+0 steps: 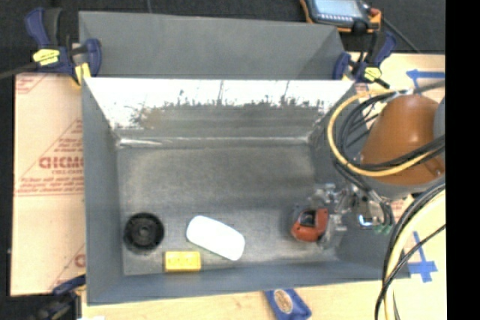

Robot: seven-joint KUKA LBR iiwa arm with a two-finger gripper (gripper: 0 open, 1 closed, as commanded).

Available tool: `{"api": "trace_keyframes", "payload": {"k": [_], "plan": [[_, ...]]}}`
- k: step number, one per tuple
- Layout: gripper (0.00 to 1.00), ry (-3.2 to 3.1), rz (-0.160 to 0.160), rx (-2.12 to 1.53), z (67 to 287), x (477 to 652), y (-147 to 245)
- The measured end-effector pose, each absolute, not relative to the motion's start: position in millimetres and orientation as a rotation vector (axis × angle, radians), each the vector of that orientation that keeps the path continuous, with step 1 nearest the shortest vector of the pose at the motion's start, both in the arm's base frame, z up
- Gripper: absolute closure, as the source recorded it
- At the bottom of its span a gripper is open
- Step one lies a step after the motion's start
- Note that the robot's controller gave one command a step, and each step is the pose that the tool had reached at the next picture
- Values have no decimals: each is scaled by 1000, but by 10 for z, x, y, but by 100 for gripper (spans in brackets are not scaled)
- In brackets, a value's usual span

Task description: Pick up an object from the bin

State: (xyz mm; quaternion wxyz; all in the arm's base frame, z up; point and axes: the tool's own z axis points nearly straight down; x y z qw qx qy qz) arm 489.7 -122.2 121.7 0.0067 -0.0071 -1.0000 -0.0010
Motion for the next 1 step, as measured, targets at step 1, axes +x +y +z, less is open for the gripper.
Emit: {"api": "trace_keyframes", "payload": {"k": [1], "plan": [[100,-3154,7,50,1403,5009,-1264]]}}
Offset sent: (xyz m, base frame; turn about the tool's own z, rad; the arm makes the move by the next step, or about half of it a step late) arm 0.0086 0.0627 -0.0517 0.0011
